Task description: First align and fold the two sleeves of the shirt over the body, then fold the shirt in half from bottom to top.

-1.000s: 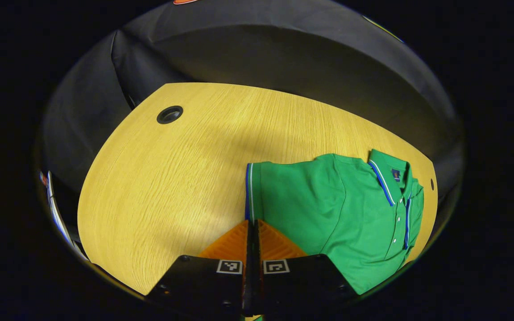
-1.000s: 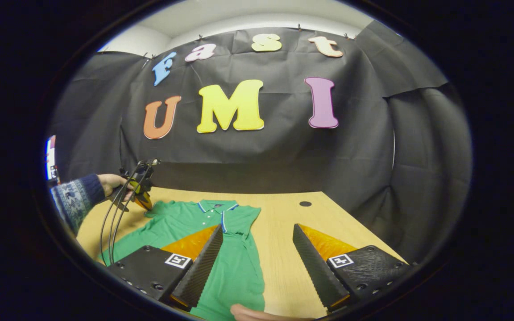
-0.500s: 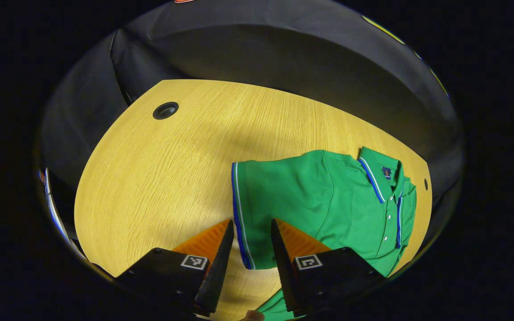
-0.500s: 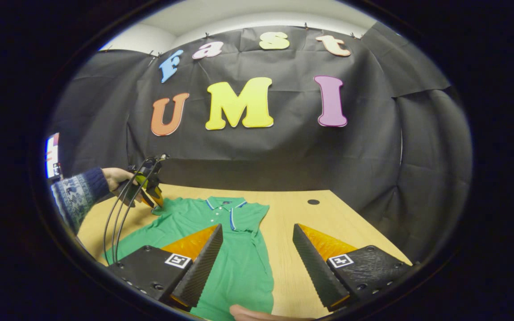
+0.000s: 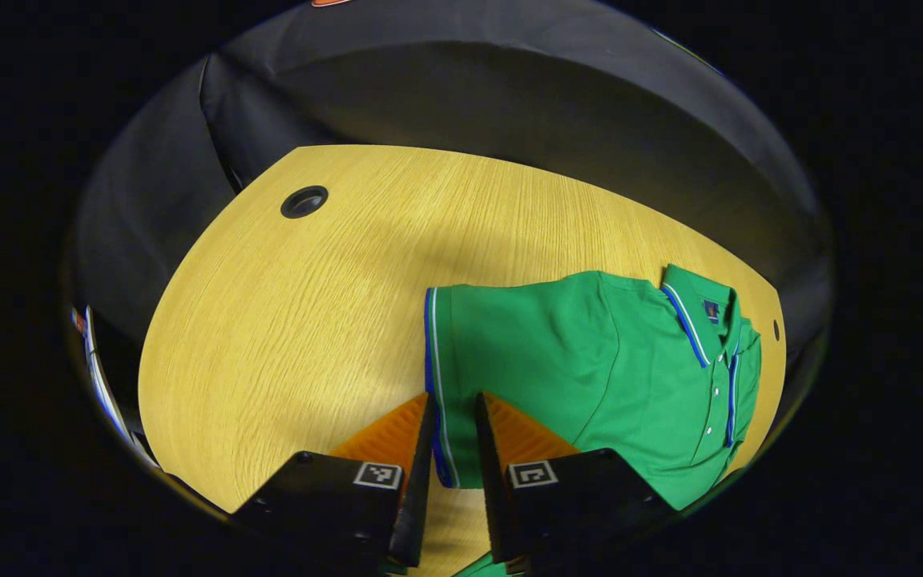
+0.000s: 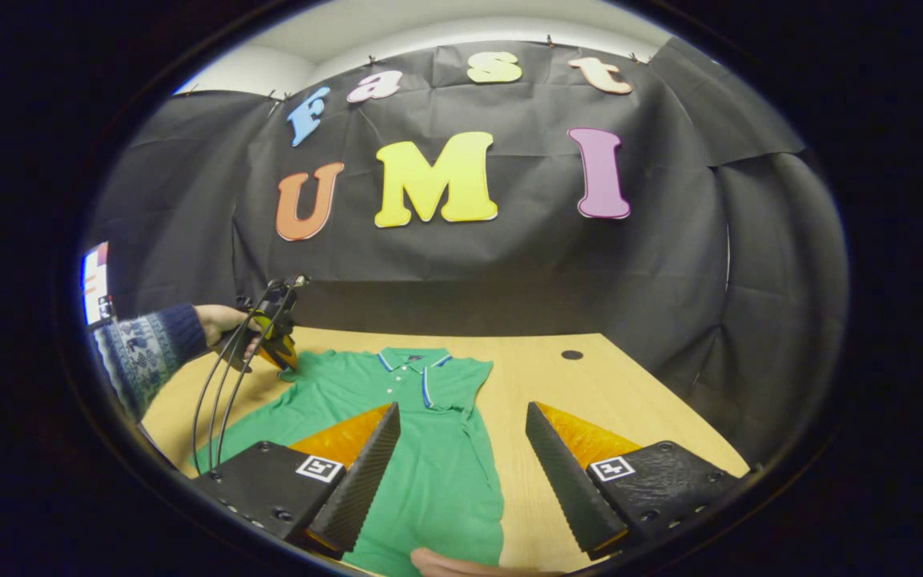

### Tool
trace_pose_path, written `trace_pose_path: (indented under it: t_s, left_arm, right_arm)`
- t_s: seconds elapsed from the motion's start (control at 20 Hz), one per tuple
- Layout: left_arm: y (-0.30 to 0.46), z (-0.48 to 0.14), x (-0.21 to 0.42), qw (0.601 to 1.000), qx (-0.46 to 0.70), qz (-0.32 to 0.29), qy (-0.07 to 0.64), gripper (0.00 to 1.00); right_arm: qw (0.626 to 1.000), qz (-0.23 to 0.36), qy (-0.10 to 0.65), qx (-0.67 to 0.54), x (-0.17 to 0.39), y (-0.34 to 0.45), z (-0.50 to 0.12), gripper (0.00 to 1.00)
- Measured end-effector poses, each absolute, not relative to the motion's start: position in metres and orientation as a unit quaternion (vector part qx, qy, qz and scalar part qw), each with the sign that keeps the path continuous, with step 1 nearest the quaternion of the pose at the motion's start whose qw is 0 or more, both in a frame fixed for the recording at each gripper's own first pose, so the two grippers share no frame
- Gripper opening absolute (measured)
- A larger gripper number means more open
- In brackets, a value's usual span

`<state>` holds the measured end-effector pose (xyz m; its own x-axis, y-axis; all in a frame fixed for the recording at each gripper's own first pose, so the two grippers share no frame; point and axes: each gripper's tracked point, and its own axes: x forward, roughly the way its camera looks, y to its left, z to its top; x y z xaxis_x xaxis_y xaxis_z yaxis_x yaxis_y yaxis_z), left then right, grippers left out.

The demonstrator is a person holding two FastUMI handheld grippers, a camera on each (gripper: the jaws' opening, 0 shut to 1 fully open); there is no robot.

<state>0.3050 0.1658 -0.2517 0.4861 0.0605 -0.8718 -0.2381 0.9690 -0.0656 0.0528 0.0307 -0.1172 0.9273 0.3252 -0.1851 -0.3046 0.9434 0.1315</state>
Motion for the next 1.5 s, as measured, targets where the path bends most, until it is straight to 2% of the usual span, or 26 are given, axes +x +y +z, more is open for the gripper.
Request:
trace_pose_path:
  t_s: [0.05, 0.1, 0.15, 0.2, 0.25, 0.45, 0.5, 0.75, 0.8, 0.85, 0.9, 1.1, 1.2, 1.3, 1.4, 1.5]
  left_arm:
    - [0.165, -0.252, 0.304, 0.858, -0.091, 0.087, 0.499, 0.29]
    - [0.164, -0.252, 0.304, 0.858, -0.095, 0.086, 0.498, 0.33]
    - [0.163, -0.251, 0.305, 0.86, -0.098, 0.083, 0.495, 0.23]
    - [0.162, -0.246, 0.308, 0.865, -0.105, 0.082, 0.483, 0.17]
    - [0.16, -0.249, 0.306, 0.862, -0.105, 0.079, 0.49, 0.03]
    - [0.144, -0.244, 0.306, 0.863, -0.134, 0.053, 0.484, 0.03]
    - [0.14, -0.241, 0.307, 0.865, -0.14, 0.048, 0.479, 0.03]
    - [0.131, -0.228, 0.309, 0.875, -0.115, 0.032, 0.47, 0.03]
    - [0.135, -0.231, 0.304, 0.87, -0.103, 0.038, 0.48, 0.03]
    - [0.133, -0.231, 0.305, 0.871, -0.108, 0.033, 0.478, 0.03]
    - [0.124, -0.226, 0.308, 0.874, -0.126, 0.019, 0.47, 0.03]
    - [0.083, -0.211, 0.31, 0.873, -0.175, -0.029, 0.453, 0.03]
    - [0.06, -0.195, 0.314, 0.877, -0.179, -0.056, 0.442, 0.03]
    - [0.038, -0.179, 0.315, 0.883, -0.162, -0.077, 0.433, 0.03]
    - [0.01, -0.168, 0.314, 0.885, -0.144, -0.103, 0.431, 0.03]
    - [0.02, -0.174, 0.314, 0.892, -0.067, -0.083, 0.44, 0.03]
  right_arm:
    - [0.98, 0.161, 0.101, 0.05, 0.052, 0.03, -0.117, 0.96]
    - [0.98, 0.162, 0.1, 0.05, 0.052, 0.031, -0.115, 0.96]
    - [0.98, 0.162, 0.099, 0.052, 0.051, 0.03, -0.116, 0.96]
    - [0.98, 0.163, 0.1, 0.053, 0.05, 0.03, -0.116, 0.96]
    - [0.98, 0.165, 0.101, 0.054, 0.05, 0.03, -0.118, 0.96]
    - [0.979, 0.165, 0.105, 0.058, 0.05, 0.029, -0.12, 0.96]
    - [0.979, 0.165, 0.105, 0.058, 0.049, 0.029, -0.119, 0.93]
    - [0.978, 0.172, 0.111, 0.051, 0.047, 0.035, -0.126, 0.96]
    - [0.977, 0.174, 0.11, 0.047, 0.047, 0.036, -0.126, 0.92]
    - [0.978, 0.173, 0.11, 0.046, 0.047, 0.037, -0.127, 0.96]
    - [0.977, 0.174, 0.111, 0.046, 0.048, 0.038, -0.127, 0.92]
    - [0.975, 0.18, 0.121, 0.052, 0.047, 0.044, -0.132, 0.96]
    - [0.975, 0.18, 0.121, 0.049, 0.046, 0.042, -0.132, 0.93]
    - [0.976, 0.178, 0.118, 0.048, 0.046, 0.041, -0.131, 0.92]
    - [0.976, 0.178, 0.118, 0.049, 0.045, 0.039, -0.133, 0.96]
    - [0.976, 0.176, 0.12, 0.048, 0.048, 0.038, -0.135, 0.96]
